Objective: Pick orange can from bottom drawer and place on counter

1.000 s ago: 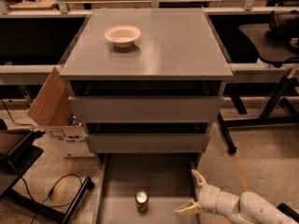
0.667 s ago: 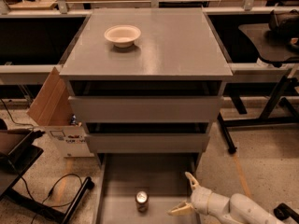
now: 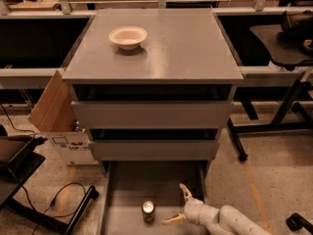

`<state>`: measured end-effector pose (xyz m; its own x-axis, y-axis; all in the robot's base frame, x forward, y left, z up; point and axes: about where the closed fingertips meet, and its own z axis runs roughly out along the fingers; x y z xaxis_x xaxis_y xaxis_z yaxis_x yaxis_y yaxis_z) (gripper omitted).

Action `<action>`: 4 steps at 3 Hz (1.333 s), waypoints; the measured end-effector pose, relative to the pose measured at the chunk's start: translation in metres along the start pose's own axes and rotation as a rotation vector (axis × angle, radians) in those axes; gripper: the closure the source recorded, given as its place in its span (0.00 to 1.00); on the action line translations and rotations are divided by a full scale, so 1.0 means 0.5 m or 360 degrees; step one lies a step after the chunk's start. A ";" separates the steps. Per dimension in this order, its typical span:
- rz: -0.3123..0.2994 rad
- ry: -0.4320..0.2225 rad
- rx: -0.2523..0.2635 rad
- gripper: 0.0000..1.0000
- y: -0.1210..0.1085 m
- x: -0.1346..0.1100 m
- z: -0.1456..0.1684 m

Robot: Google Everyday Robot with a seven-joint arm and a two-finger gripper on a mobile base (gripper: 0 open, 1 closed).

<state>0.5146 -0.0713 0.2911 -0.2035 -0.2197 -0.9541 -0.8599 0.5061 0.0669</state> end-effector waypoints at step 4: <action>-0.0032 0.0188 -0.0193 0.00 0.085 0.149 0.206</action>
Offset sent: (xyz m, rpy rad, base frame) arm 0.0046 0.0692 -0.0857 -0.0993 0.0406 0.0942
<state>0.5113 0.0199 0.1930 -0.2333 -0.3289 -0.9151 -0.9131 0.3976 0.0899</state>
